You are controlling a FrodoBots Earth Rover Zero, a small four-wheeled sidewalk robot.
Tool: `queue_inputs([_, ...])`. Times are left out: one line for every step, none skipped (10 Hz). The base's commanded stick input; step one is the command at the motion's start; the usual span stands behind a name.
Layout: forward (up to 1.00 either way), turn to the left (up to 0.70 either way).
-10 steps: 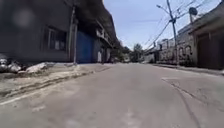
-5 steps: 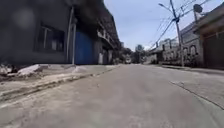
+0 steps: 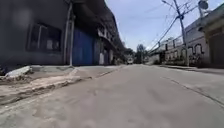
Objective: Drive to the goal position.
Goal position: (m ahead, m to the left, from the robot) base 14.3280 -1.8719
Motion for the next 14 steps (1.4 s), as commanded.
queue_inputs([1.00,0.00])
queue_inputs([1.00,0.00])
queue_inputs([1.00,0.00])
queue_inputs([1.00,0.00])
queue_inputs([1.00,0.00])
queue_inputs([1.00,0.00])
queue_inputs([1.00,0.00])
queue_inputs([1.00,0.00])
queue_inputs([1.00,0.00])
queue_inputs([1.00,0.00])
queue_inputs([1.00,0.00])
queue_inputs([1.00,-0.30])
queue_inputs([1.00,-0.40])
queue_inputs([1.00,-0.40])
